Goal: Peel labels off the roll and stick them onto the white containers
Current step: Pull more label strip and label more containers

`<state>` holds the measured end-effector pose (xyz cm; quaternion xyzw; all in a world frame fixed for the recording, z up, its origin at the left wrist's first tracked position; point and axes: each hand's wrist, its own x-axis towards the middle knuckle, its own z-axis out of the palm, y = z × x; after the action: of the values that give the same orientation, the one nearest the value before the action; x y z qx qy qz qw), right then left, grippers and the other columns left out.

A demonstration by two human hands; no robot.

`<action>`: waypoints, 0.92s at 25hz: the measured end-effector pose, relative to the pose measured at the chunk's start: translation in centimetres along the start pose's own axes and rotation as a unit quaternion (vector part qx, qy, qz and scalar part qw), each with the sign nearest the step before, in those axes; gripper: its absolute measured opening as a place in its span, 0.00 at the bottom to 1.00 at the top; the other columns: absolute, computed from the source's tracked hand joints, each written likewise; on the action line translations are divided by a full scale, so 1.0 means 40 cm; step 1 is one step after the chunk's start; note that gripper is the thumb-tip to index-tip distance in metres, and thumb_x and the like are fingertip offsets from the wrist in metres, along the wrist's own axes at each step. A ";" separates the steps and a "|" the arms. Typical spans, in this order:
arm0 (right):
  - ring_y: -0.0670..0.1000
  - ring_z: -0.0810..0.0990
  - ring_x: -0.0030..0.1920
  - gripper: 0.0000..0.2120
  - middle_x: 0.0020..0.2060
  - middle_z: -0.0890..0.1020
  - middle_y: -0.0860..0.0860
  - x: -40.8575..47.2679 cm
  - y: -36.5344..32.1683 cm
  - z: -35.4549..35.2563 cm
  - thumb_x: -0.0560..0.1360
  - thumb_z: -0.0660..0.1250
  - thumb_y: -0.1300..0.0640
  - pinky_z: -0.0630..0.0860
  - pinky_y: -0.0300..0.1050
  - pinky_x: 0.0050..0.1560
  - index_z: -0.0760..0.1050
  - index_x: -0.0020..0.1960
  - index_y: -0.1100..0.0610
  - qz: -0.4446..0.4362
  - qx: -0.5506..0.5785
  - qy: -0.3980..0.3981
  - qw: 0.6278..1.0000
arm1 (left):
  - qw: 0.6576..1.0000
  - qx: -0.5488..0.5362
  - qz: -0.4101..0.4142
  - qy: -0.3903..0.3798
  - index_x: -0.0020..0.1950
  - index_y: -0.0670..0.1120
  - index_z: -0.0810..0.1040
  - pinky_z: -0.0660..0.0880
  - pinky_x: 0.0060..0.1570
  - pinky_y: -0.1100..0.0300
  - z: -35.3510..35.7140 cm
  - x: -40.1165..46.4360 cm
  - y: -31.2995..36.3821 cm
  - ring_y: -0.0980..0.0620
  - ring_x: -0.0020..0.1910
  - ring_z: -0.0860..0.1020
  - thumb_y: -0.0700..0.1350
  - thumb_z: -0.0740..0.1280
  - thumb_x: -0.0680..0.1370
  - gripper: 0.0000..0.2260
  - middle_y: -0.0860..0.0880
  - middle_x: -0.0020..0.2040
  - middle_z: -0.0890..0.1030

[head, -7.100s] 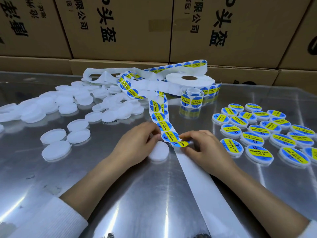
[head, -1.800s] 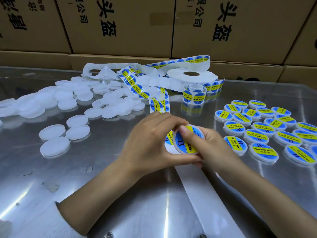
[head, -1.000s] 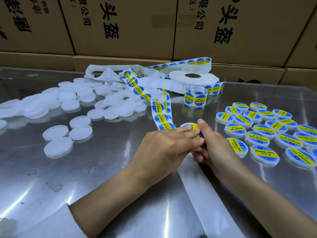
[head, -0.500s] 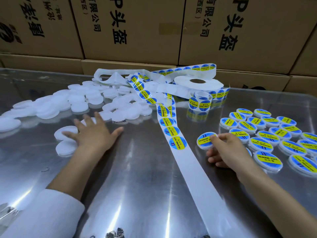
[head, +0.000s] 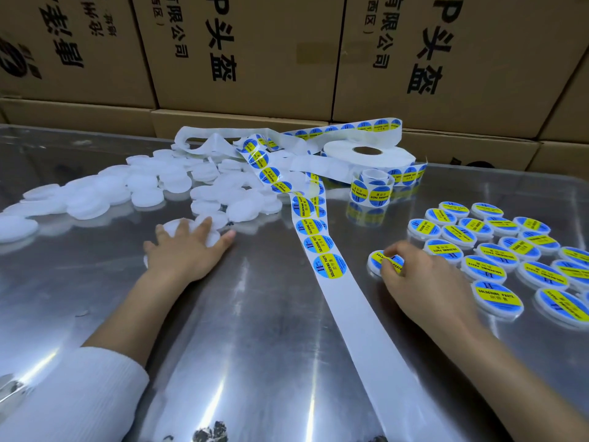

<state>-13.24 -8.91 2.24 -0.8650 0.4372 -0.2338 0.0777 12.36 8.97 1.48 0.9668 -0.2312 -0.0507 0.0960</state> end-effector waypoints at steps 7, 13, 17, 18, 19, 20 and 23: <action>0.61 0.79 0.49 0.15 0.47 0.82 0.56 0.013 0.037 0.009 0.77 0.57 0.47 0.65 0.47 0.38 0.75 0.55 0.55 0.025 -0.143 0.017 0.989 | 0.986 0.027 0.162 -0.027 0.75 0.61 0.53 0.46 0.71 0.41 0.042 -0.073 0.109 0.42 0.76 0.47 0.72 0.45 0.73 0.32 0.56 0.77 0.52; 0.51 0.74 0.56 0.12 0.52 0.79 0.45 0.012 0.005 0.012 0.76 0.61 0.46 0.70 0.45 0.49 0.77 0.57 0.46 -0.124 0.011 -0.016 0.992 | 0.962 -0.085 0.246 0.086 0.67 0.56 0.71 0.54 0.71 0.52 0.059 -0.125 0.166 0.49 0.72 0.56 0.66 0.56 0.75 0.24 0.53 0.71 0.65; 0.44 0.62 0.68 0.23 0.66 0.71 0.37 0.006 0.003 0.028 0.74 0.65 0.43 0.59 0.43 0.68 0.69 0.68 0.42 -0.203 0.082 -0.133 0.967 | 0.915 -0.143 0.349 0.140 0.68 0.51 0.72 0.59 0.69 0.56 0.055 -0.132 0.175 0.52 0.70 0.63 0.59 0.64 0.76 0.23 0.52 0.69 0.69; 0.43 0.61 0.69 0.25 0.66 0.71 0.38 0.006 0.004 0.033 0.74 0.64 0.41 0.58 0.43 0.69 0.66 0.69 0.41 -0.204 0.086 -0.143 0.965 | 0.902 -0.148 0.380 0.140 0.68 0.50 0.72 0.59 0.69 0.57 0.056 -0.139 0.182 0.53 0.69 0.64 0.58 0.66 0.75 0.23 0.52 0.69 0.70; 0.43 0.61 0.69 0.26 0.66 0.72 0.39 0.007 0.006 0.036 0.73 0.64 0.40 0.58 0.44 0.70 0.66 0.70 0.41 -0.202 0.091 -0.145 0.964 | 0.891 -0.147 0.408 0.132 0.68 0.49 0.73 0.60 0.68 0.58 0.059 -0.148 0.191 0.53 0.69 0.66 0.57 0.67 0.75 0.24 0.52 0.69 0.71; 0.43 0.61 0.69 0.27 0.64 0.73 0.41 0.010 0.008 0.038 0.72 0.64 0.38 0.59 0.44 0.69 0.66 0.70 0.41 -0.200 0.098 -0.144 0.964 | 0.882 -0.140 0.434 0.121 0.68 0.48 0.73 0.62 0.68 0.57 0.064 -0.156 0.201 0.52 0.68 0.67 0.57 0.67 0.75 0.24 0.51 0.68 0.72; 0.43 0.63 0.66 0.27 0.56 0.73 0.43 0.015 0.011 0.037 0.71 0.64 0.38 0.62 0.43 0.67 0.66 0.69 0.40 -0.197 0.117 -0.144 0.963 | 0.870 -0.109 0.473 0.087 0.66 0.49 0.75 0.69 0.61 0.54 0.078 -0.168 0.224 0.53 0.63 0.73 0.58 0.64 0.77 0.21 0.53 0.63 0.78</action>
<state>-12.57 -9.78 1.00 -0.9434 0.2115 -0.1668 0.1933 2.04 3.71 0.67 0.7261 -0.6443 0.0602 0.2326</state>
